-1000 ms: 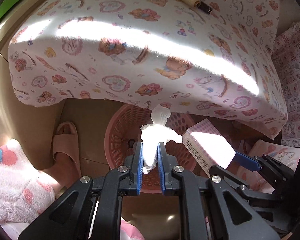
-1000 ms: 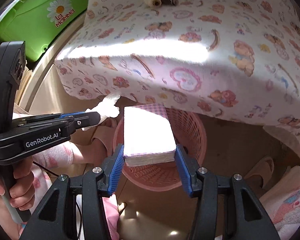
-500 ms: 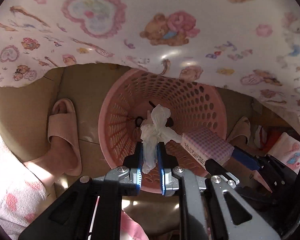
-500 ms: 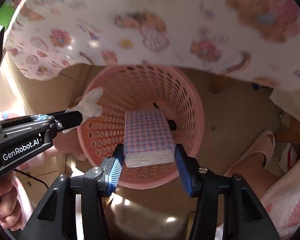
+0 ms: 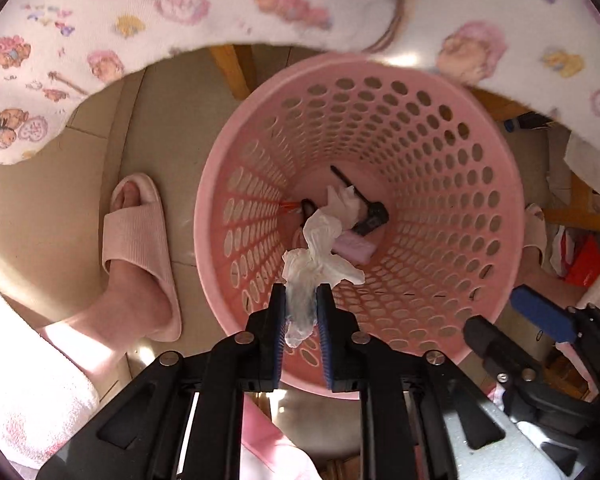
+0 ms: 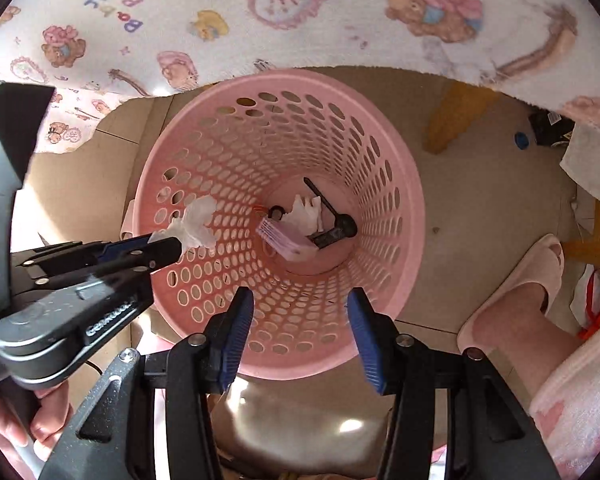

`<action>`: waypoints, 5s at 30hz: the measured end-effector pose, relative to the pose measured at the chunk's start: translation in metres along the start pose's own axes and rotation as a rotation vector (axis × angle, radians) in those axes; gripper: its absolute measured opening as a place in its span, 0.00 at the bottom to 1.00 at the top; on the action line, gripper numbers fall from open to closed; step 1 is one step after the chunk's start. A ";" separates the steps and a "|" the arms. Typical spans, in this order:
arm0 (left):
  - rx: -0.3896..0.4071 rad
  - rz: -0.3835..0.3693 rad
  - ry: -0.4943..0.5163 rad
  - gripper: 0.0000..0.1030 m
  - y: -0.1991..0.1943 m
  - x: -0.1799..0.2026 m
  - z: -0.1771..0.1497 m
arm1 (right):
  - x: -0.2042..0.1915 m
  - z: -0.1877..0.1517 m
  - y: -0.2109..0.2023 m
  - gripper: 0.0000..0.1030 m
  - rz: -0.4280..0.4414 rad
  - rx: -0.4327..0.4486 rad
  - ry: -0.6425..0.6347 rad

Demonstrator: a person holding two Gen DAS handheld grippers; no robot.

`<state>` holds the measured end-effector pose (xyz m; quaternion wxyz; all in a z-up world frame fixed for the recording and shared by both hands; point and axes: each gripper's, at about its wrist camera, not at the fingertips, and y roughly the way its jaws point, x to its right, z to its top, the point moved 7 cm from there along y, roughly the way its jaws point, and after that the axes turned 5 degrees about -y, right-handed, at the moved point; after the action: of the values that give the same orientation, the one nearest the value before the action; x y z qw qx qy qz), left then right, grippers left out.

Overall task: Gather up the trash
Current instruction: 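Open the left tool to drop the white tissue into the wastebasket, then raise both open tools back over the remaining items on the chair, then lower the right tool onto the black tube and close on it, then lower the left tool onto the cream thread spool and close on it while the right tool holds the tube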

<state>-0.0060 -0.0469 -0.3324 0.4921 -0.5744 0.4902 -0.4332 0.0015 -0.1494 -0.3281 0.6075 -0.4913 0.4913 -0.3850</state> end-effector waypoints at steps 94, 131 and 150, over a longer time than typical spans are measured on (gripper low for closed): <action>0.887 -0.055 -0.089 0.97 -0.245 -0.034 0.015 | -0.019 0.182 -0.235 0.49 -0.139 0.723 -0.285; 0.921 -0.138 -0.045 0.97 -0.259 -0.014 0.021 | 0.004 0.117 -0.318 0.06 -0.066 0.849 -0.194; 0.701 -0.293 -0.082 0.64 -0.262 0.071 0.153 | 0.046 0.126 -0.328 0.06 -0.090 0.870 -0.058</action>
<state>0.1897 -0.0862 -0.0934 0.6108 -0.4520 0.2048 -0.6169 0.1396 -0.2381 -0.0135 0.7539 -0.2211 0.2442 -0.5684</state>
